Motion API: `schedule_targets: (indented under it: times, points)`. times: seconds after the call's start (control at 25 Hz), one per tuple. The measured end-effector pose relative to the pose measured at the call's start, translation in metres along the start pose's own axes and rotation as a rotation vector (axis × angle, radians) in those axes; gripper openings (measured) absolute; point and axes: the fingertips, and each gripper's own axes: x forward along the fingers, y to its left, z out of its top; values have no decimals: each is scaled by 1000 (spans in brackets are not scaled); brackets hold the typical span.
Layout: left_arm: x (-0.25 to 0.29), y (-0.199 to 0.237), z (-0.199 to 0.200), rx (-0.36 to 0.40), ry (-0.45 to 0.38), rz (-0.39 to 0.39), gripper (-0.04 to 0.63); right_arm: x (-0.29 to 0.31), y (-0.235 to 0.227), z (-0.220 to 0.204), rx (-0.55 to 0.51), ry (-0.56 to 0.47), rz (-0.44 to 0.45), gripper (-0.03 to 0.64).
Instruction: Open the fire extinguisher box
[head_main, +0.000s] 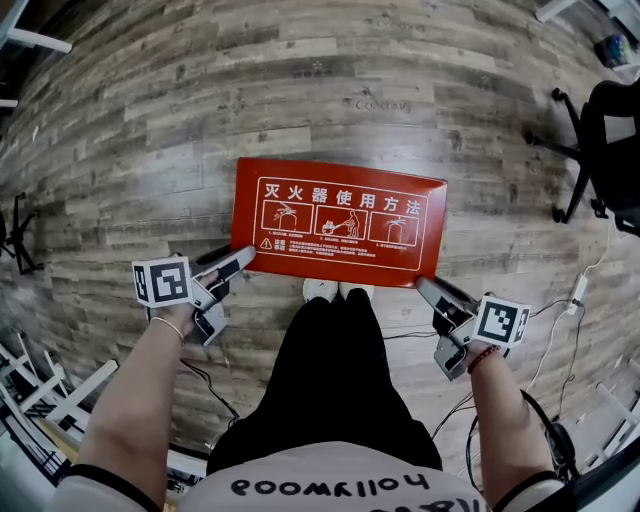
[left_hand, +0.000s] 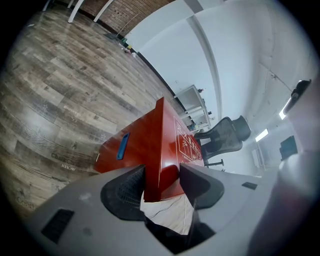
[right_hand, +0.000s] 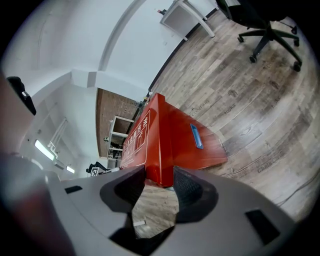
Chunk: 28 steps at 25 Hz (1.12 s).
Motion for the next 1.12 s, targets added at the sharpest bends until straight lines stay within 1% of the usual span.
schedule_targets:
  times: [0.12,0.24,0.32,0.4,0.44,0.56,0.64,0.76,0.88,0.96,1.12]
  points:
    - [-6,-7,-1,14,12,-5,207,-8,9,3,13,-1,23,178]
    - [-13,-14,0,33,6,-27,207,-11,21,4,22,4,59,172]
    - [-17,-17,1,34,-1,-24,207,-13,27,4,27,11,72,170]
    - [-21,-16,0,28,-4,-1,207,-15,32,4,28,22,80,170]
    - [-23,-15,-1,24,-8,5,207,-16,34,4,28,22,80,170]
    - [-27,-26,4,9,-64,-47,207,-23,36,8,43,-21,72,166]
    - [-28,-30,6,-7,-88,-50,206,-27,37,13,42,-46,69,166]
    - [-27,-30,9,9,-86,-35,206,-27,40,16,28,-42,70,166]
    - [-27,-38,10,26,-94,-74,206,-27,43,14,27,-34,76,166]
    - [-28,-41,11,23,-102,-82,206,-28,44,15,22,-38,68,166]
    - [-35,-27,14,9,-112,-53,206,-30,53,18,26,-41,59,166]
